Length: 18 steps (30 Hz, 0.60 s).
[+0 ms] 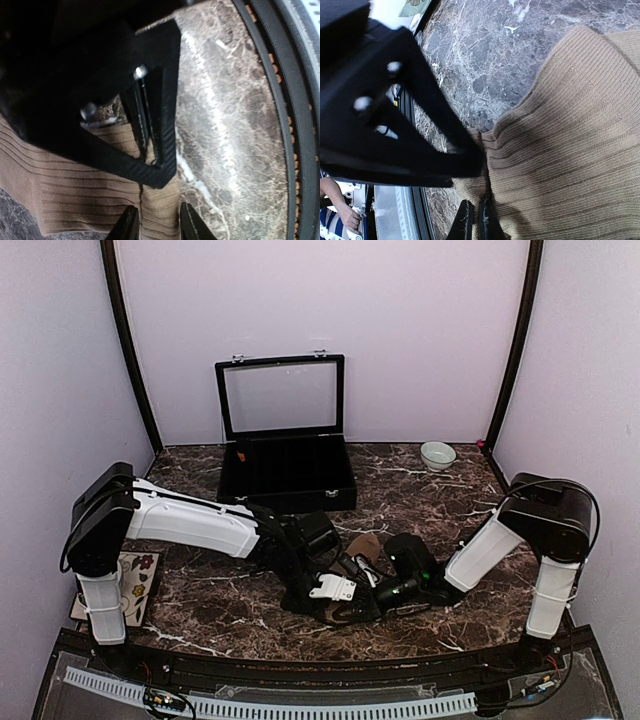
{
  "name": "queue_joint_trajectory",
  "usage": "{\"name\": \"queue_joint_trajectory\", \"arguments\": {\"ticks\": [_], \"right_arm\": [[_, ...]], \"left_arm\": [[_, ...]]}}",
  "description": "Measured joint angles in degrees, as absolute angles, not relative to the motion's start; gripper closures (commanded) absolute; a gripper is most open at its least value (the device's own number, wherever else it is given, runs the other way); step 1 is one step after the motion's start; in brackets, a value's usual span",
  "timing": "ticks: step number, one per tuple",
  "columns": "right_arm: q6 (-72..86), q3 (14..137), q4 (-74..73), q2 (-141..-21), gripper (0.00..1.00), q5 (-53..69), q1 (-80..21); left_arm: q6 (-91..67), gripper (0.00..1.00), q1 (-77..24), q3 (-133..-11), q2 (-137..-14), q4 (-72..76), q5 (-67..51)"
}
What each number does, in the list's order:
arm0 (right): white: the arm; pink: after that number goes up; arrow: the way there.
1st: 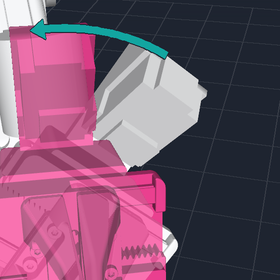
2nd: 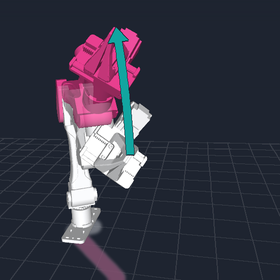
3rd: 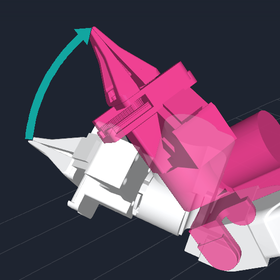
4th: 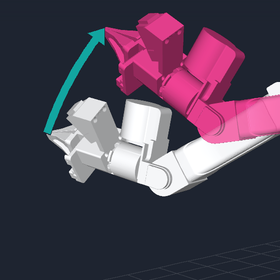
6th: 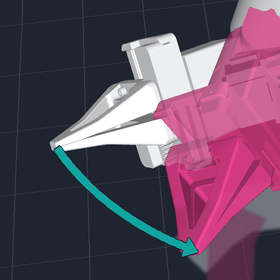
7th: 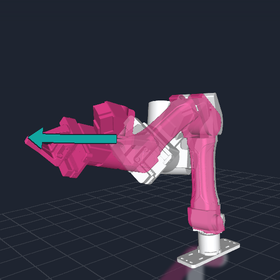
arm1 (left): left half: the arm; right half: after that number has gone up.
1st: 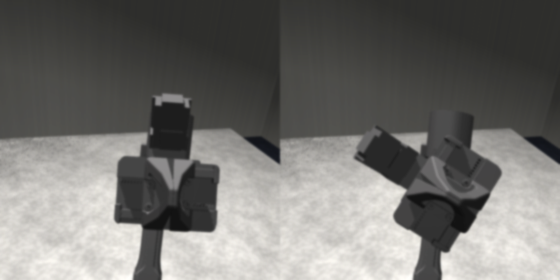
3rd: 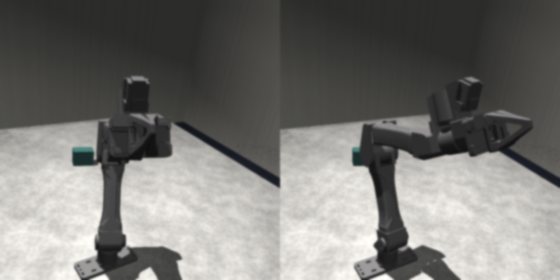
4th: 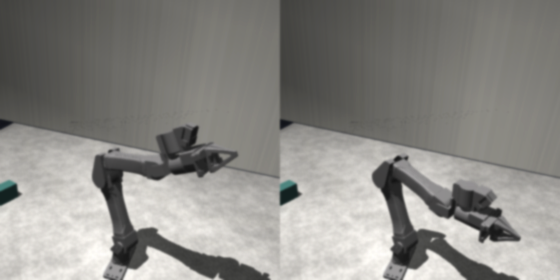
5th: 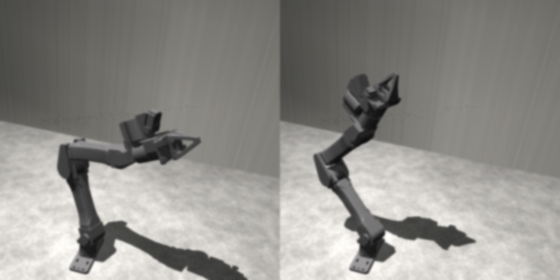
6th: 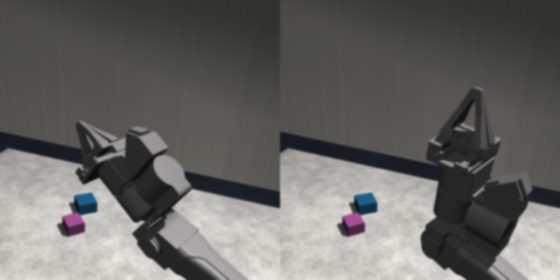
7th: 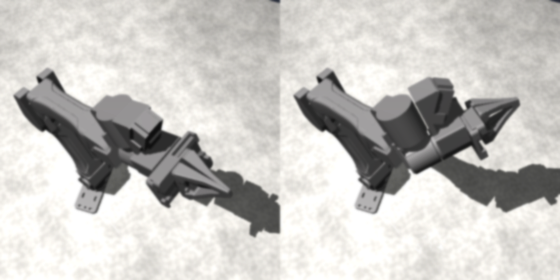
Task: Roll the socks
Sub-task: Roll the sock at the center of the board.
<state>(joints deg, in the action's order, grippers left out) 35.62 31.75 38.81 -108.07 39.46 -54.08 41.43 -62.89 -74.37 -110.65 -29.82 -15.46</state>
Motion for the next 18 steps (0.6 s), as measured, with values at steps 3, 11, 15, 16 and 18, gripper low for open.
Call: {"name": "queue_joint_trajectory", "arguments": {"ticks": [3,11,15,16,18], "right_arm": [[35.9,31.7,38.9,-108.1,1.00,39.5,-54.0],[36.7,31.5,38.8,-107.8,0.77,39.3,-53.9],[37.1,28.8,40.0,-103.8,0.42,37.0,-53.9],[36.9,27.7,39.9,-101.8,0.42,35.5,-53.9],[36.5,25.8,38.2,-98.2,0.43,32.4,-53.7]], "left_arm": [[41.6,0.81,-62.9,-73.3,-111.5,-28.1,-14.3],[42.5,1.00,-62.7,-73.3,-112.3,-27.6,-14.7],[42.1,1.00,-61.3,-75.0,-113.7,-28.8,-20.1],[42.3,1.00,-61.2,-75.7,-114.2,-29.2,-22.2],[42.2,1.00,-60.9,-76.8,-115.2,-29.9,-24.8]]}}
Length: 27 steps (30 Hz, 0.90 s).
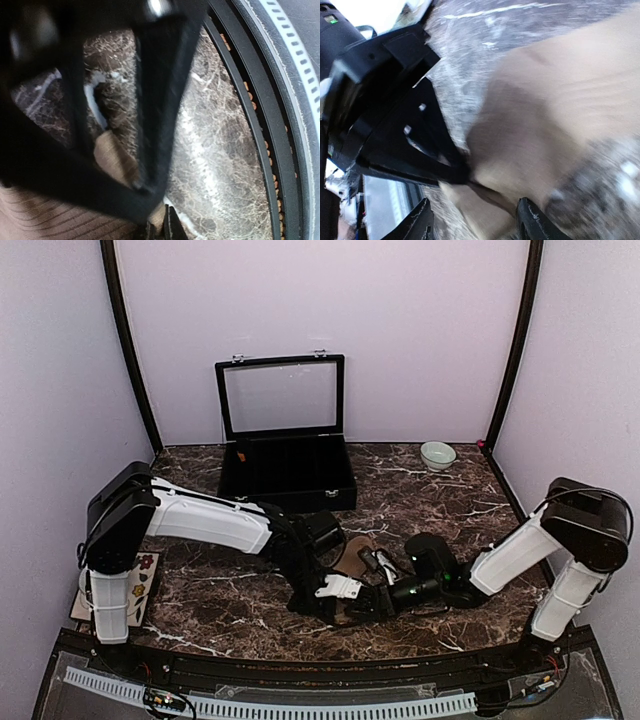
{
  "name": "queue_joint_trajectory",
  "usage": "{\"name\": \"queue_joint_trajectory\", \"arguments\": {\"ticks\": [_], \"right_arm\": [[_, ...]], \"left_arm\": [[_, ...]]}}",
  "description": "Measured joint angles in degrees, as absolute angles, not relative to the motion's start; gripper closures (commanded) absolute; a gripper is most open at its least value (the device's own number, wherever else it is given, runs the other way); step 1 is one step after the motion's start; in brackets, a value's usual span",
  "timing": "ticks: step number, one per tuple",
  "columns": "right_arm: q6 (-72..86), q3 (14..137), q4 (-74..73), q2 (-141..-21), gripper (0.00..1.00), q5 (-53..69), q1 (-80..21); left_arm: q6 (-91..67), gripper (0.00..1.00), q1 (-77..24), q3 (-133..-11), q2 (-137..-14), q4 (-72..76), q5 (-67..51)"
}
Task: Roll the socks
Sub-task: Roll the sock at the center of the board.
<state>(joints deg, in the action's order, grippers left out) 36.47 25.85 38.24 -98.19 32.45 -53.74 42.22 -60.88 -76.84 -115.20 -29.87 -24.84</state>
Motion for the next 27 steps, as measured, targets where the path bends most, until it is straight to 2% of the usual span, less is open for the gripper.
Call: {"name": "queue_joint_trajectory", "arguments": {"ticks": [6,11,18,21,22,23,27], "right_arm": [[34.7,22.0,27.2,-87.2,0.45,23.5,-53.7],[34.3,16.3,18.9,-71.7,0.50,16.0,-53.7],[28.3,14.0,15.2,-54.2,0.54,8.3,-54.6],[23.4,14.8,14.9,-52.7,0.38,7.2,-55.1],[22.3,15.1,14.9,-53.0,0.08,7.2,-55.2],[21.6,15.4,14.7,-53.6,0.02,7.2,-55.2],[19.2,18.4,12.8,-58.5,0.00,6.1,-55.5]], "left_arm": [[40.3,1.00,-58.0,-80.8,-119.8,-34.9,-32.5],[39.7,1.00,-55.7,-83.0,-122.6,-38.3,-38.6],[39.3,1.00,-53.5,-85.7,-125.7,-43.0,-43.9],[39.0,1.00,-53.1,-89.3,-128.3,-46.7,-45.5],[38.9,1.00,-53.0,-90.3,-129.1,-47.9,-45.9],[38.8,1.00,-52.8,-91.2,-129.8,-49.0,-46.4],[38.4,1.00,-52.5,-93.9,-131.8,-52.4,-47.6]]}}
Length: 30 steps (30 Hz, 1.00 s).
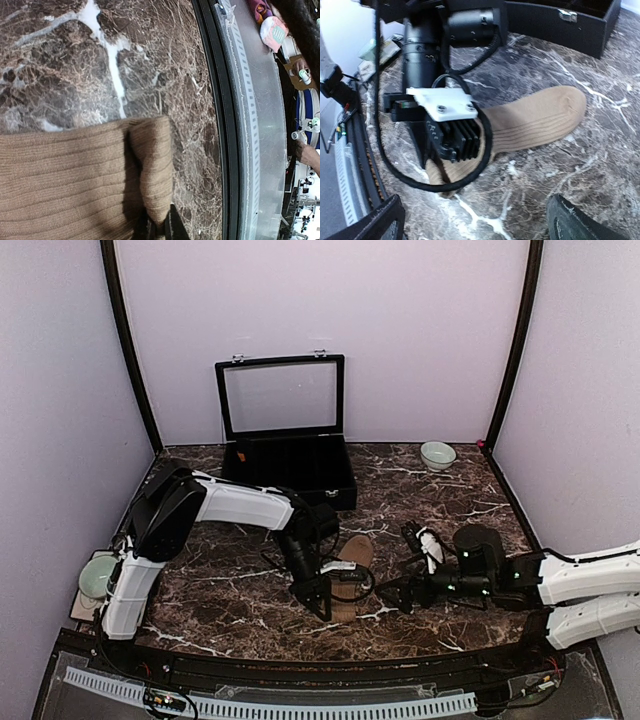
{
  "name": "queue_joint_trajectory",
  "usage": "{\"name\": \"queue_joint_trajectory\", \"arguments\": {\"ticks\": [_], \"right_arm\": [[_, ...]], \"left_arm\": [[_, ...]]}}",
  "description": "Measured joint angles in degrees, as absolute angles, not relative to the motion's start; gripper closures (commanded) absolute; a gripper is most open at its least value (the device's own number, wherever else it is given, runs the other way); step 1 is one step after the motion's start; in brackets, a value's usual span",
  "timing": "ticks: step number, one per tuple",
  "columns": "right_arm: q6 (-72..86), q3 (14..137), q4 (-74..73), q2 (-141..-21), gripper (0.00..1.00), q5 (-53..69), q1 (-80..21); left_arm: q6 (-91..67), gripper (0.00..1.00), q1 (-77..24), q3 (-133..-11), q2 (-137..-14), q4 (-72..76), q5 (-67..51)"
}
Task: Roll the socks
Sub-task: Roll the sock at the center of the board.
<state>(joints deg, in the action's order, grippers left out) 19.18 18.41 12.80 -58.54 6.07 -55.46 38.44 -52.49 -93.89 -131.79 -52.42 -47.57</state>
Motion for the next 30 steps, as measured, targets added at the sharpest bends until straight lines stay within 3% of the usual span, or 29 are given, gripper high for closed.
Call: {"name": "queue_joint_trajectory", "arguments": {"ticks": [10,19,26,30], "right_arm": [[24.0,20.5,11.9,-61.3,0.00,2.1,-52.3],[14.7,20.7,13.0,-61.1,0.00,7.6,-54.7],[6.3,23.3,9.0,-62.5,0.24,6.1,-62.4],[4.4,23.2,8.4,-62.2,0.32,6.0,-64.5]], "left_arm": [[38.3,1.00,-52.4,-96.0,-133.2,-55.0,-47.8],[38.4,1.00,-52.0,-96.9,-134.3,-57.1,-49.1],[38.4,1.00,-51.2,-100.0,-137.5,-61.3,-52.3],[38.4,1.00,-50.9,-100.5,-138.2,-62.5,-53.1]]}}
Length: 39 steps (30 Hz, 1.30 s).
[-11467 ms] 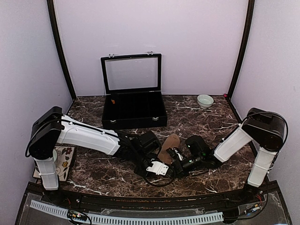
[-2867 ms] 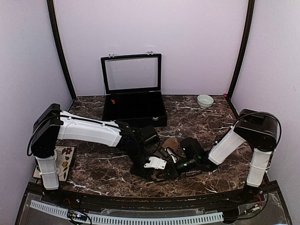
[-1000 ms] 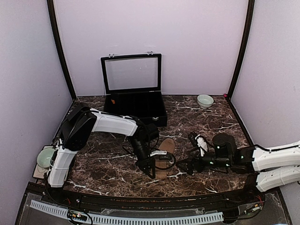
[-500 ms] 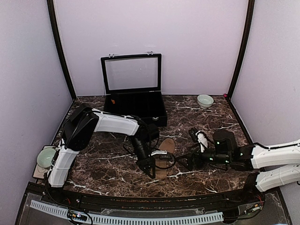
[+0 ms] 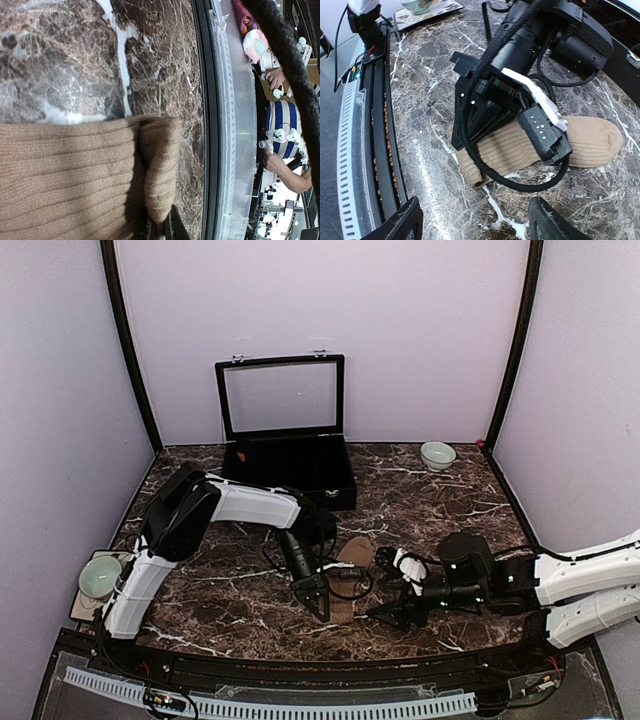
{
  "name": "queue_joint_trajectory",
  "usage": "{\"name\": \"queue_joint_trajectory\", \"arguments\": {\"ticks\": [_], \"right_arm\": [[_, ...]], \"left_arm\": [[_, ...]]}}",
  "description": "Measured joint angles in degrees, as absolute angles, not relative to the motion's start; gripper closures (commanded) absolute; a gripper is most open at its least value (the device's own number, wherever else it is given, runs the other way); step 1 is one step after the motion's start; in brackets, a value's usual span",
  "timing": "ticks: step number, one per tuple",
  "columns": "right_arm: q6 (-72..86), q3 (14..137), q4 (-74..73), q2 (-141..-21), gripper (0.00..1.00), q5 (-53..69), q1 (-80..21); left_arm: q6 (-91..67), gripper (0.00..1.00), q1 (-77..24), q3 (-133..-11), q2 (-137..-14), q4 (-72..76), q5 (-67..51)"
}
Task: Roll the socks
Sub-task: Roll the sock at the center of the board.
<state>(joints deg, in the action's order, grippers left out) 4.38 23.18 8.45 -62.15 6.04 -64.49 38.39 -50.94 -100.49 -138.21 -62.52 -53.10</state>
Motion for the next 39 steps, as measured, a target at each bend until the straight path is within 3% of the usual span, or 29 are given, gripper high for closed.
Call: {"name": "queue_joint_trajectory", "arguments": {"ticks": [6,22,31,39], "right_arm": [[0.9,23.6,8.3,-65.5,0.44,8.6,-66.0],[-10.9,33.7,11.7,-85.7,0.56,3.2,-72.3],[-14.8,35.7,17.5,-93.7,0.77,-0.1,-71.2],[-13.9,35.1,20.9,-96.6,0.88,0.0,-70.6]], "left_arm": [[38.3,1.00,-50.6,-100.8,-139.0,-63.5,-54.3],[35.3,1.00,-50.5,-100.7,-139.1,-63.4,-54.2],[34.5,0.99,-50.5,-100.7,-139.1,-63.4,-54.0],[34.2,0.89,-50.5,-100.7,-139.1,-63.5,-54.0]]}}
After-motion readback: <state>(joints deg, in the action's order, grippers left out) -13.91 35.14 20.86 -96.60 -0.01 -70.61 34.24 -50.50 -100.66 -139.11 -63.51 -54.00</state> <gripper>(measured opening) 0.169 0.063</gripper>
